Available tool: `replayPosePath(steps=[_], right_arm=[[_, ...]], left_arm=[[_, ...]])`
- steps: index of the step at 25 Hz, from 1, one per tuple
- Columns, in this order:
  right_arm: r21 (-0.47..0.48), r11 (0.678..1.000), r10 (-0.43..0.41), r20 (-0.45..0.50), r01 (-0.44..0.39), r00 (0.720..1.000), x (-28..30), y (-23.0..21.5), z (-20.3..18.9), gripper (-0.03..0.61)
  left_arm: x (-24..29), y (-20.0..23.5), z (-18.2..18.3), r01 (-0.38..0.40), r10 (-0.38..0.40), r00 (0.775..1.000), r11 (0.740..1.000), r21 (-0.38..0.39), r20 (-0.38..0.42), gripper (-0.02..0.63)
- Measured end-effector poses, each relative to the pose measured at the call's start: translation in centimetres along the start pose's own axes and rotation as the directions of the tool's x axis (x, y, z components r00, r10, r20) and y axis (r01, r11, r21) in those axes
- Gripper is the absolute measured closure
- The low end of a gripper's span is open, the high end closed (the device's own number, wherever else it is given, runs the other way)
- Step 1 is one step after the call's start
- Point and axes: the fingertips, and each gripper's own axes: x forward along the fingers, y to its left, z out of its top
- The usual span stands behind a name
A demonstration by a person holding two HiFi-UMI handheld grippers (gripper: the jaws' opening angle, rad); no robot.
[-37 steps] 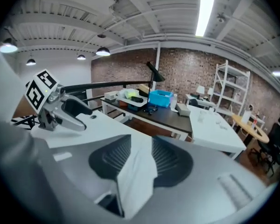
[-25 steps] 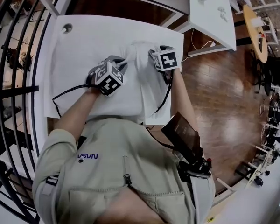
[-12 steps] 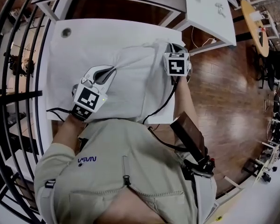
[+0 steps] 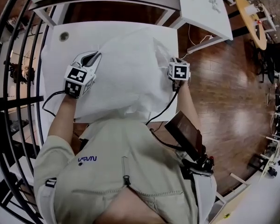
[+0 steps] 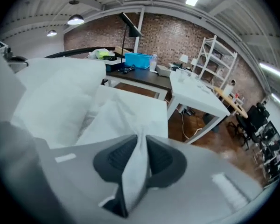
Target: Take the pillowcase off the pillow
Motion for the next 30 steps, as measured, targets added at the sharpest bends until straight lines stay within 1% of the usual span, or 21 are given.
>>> replayPosePath(steps=[2, 3, 5, 7, 9, 10, 11, 12, 14, 15, 16, 17, 19, 21, 22, 24, 25, 26, 27, 28, 30], right_arm=[[0.037, 0.999, 0.015, 0.028, -0.016, 1.0, -0.1, 0.8, -0.2, 0.472], [0.048, 0.999, 0.015, 0.058, -0.017, 0.998, -0.7, 0.9, 0.3, 0.455], [0.066, 0.998, 0.006, 0.149, -0.016, 0.989, -2.8, 0.6, 2.2, 0.436], [0.084, 0.996, 0.009, 0.249, -0.03, 0.968, -6.3, 0.8, 4.1, 0.43], [0.079, 0.994, 0.04, 0.335, -0.07, 0.941, -10.3, 2.2, 5.1, 0.429], [0.069, 0.993, 0.064, 0.369, -0.096, 0.927, -12.3, 3.4, 5.3, 0.43], [0.058, 0.991, 0.091, 0.397, -0.124, 0.913, -14.1, 4.7, 5.2, 0.428], [0.046, 0.987, 0.119, 0.416, -0.151, 0.902, -15.8, 6.2, 4.8, 0.429], [0.021, 0.979, 0.173, 0.421, -0.2, 0.89, -18.1, 9.4, 3.0, 0.429], [0.006, 0.976, 0.198, 0.406, -0.219, 0.892, -18.7, 11.0, 1.5, 0.428], [-0.012, 0.972, 0.221, 0.38, -0.234, 0.898, -19.0, 12.6, -0.1, 0.426], [-0.03, 0.968, 0.243, 0.347, -0.248, 0.906, -18.9, 14.2, -1.8, 0.408], [-0.055, 0.958, 0.287, 0.278, -0.283, 0.917, -18.3, 17.0, -5.0, 0.388], [-0.074, 0.952, 0.307, 0.229, -0.298, 0.924, -17.5, 19.2, -7.2, 0.376], [-0.087, 0.954, 0.298, 0.215, -0.285, 0.93, -17.0, 19.9, -7.8, 0.376], [-0.126, 0.965, 0.253, 0.199, -0.231, 0.947, -15.7, 20.3, -8.2, 0.381], [-0.152, 0.969, 0.224, 0.198, -0.196, 0.954, -15.4, 20.1, -8.2, 0.417], [-0.173, 0.972, 0.193, 0.204, -0.159, 0.96, -15.4, 19.7, -8.0, 0.468], [-0.18, 0.976, 0.162, 0.217, -0.123, 0.963, -15.7, 18.9, -7.9, 0.544], [-0.168, 0.981, 0.13, 0.232, -0.091, 0.964, -16.2, 17.9, -7.8, 0.572], [-0.1, 0.994, 0.06, 0.253, -0.035, 0.966, -17.0, 15.0, -8.3, 0.572]], left_arm=[[1.7, 0.8, -0.6, -0.012, 0.012, 1.0, 1.0, 0.025, -0.011, 0.558], [2.2, 1.2, -0.5, -0.022, 0.022, 1.0, 0.999, 0.028, -0.005, 0.539], [1.9, 1.7, 0.9, -0.047, 0.046, 0.998, 0.999, 0.014, 0.04, 0.495], [0.1, 1.7, 3.2, -0.068, 0.068, 0.991, 0.998, -0.005, 0.116, 0.448], [-2.2, 0.3, 4.9, -0.068, 0.068, 0.983, 0.998, -0.007, 0.172, 0.429], [-3.3, -0.9, 5.3, -0.057, 0.055, 0.982, 0.998, 0.003, 0.18, 0.421], [-4.3, -2.6, 5.2, -0.04, 0.036, 0.985, 0.999, 0.023, 0.17, 0.408], [-5.1, -4.6, 4.6, -0.019, 0.012, 0.99, 0.998, 0.053, 0.142, 0.391], [-6.2, -8.6, 1.7, 0.029, -0.035, 0.998, 0.992, 0.124, 0.047, 0.357], [-6.5, -10.4, -0.3, 0.053, -0.052, 0.999, 0.987, 0.149, -0.008, 0.335], [-6.8, -11.8, -2.2, 0.074, -0.065, 0.996, 0.984, 0.16, -0.059, 0.316], [-6.9, -12.9, -3.9, 0.092, -0.076, 0.992, 0.983, 0.159, -0.102, 0.302], [-6.8, -14.5, -6.4, 0.12, -0.092, 0.981, 0.98, 0.16, -0.169, 0.277], [-5.9, -15.3, -8.5, 0.129, -0.086, 0.972, 0.973, 0.193, -0.218, 0.264], [-5.3, -15.4, -9.3, 0.122, -0.068, 0.969, 0.968, 0.218, -0.238, 0.264], [-4.2, -15.0, -10.5, 0.094, -0.022, 0.965, 0.959, 0.266, -0.262, 0.272], [-3.8, -14.8, -10.8, 0.08, -0.002, 0.964, 0.955, 0.287, -0.264, 0.306], [-3.6, -14.6, -10.9, 0.069, 0.013, 0.965, 0.951, 0.302, -0.26, 0.352], [-3.5, -14.5, -10.8, 0.061, 0.019, 0.968, 0.95, 0.307, -0.25, 0.413], [-3.6, -14.2, -10.5, 0.056, 0.018, 0.972, 0.952, 0.301, -0.235, 0.467], [-4.0, -13.6, -9.6, 0.04, 0.011, 0.982, 0.963, 0.266, -0.188, 0.534]])
